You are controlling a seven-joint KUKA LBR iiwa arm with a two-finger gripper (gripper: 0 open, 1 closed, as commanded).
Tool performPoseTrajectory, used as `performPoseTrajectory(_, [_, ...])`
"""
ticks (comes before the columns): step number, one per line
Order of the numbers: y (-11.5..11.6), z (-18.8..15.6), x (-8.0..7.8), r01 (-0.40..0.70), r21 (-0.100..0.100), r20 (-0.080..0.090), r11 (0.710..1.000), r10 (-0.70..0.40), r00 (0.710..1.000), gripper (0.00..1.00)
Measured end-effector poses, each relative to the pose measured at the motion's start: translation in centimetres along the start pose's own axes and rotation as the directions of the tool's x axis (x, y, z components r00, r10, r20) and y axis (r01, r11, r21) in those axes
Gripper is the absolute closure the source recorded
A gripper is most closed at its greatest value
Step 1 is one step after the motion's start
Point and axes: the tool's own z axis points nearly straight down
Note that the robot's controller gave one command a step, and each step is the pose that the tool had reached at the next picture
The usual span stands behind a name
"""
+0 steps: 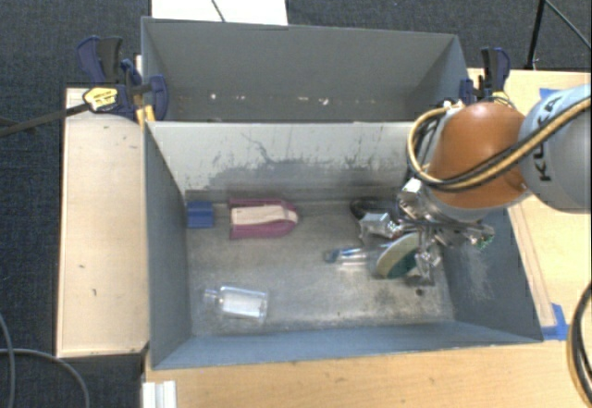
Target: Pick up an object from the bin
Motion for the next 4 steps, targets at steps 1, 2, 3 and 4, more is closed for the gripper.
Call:
performPoseTrajectory(1, [0.0, 0.0, -0.1, 0.0, 0.002, 0.0, 1.0, 0.0, 1.0, 0.0])
performPoseTrajectory(2, [0.0, 0.0, 0.0, 0.0, 0.001, -0.001, 1.0, 0.0, 1.0, 1.0])
performPoseTrajectory(3, [-0.1, -5.9, -0.2, -0.005, 0.008, 0.005, 1.0, 0.005, 1.0, 1.0])
performPoseTrajectory(4, [-0.2, -10.3, -0.4, -0.012, 0.008, 0.005, 1.0, 0.012, 1.0, 1.0])
